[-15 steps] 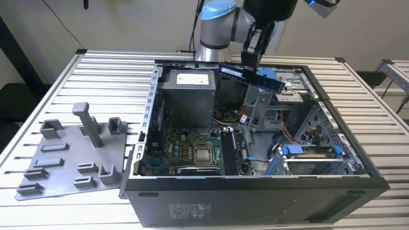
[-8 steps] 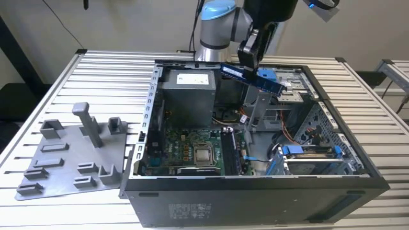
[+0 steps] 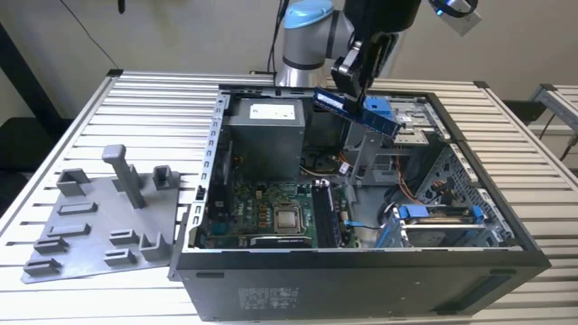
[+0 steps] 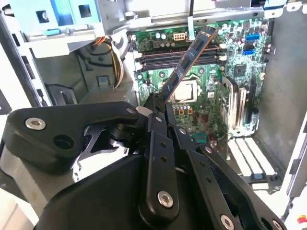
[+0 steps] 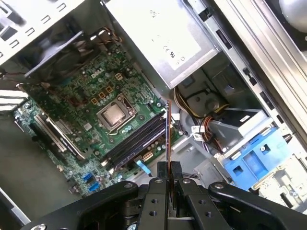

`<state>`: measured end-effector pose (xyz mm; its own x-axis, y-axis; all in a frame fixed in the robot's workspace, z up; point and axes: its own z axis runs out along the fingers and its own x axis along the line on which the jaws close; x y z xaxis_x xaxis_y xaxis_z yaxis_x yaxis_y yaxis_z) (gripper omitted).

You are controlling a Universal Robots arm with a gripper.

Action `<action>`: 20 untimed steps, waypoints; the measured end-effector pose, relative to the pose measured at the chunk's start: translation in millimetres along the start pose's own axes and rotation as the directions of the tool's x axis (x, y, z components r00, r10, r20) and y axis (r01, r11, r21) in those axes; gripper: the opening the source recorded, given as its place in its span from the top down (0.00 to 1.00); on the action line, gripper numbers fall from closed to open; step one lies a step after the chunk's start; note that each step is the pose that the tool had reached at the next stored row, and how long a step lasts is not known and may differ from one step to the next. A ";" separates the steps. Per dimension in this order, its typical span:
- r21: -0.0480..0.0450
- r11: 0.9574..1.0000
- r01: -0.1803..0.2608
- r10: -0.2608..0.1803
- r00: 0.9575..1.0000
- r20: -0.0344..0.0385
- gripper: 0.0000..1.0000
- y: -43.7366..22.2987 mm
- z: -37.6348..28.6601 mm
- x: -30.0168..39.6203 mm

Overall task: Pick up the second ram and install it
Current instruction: 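Insert the second ram into the second slot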

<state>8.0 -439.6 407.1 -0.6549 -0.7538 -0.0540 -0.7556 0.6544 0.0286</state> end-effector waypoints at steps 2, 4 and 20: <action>0.002 0.999 -0.032 0.032 0.999 0.001 0.86 0.0 0.3 0.0; 0.004 0.998 -0.064 0.064 0.998 0.002 0.86 0.0 0.8 0.1; 0.015 0.956 -0.294 0.294 0.956 0.010 0.86 -0.1 3.0 0.2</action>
<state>8.0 -439.6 404.1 -0.8479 -0.5274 -0.0534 -0.5292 0.8480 0.0280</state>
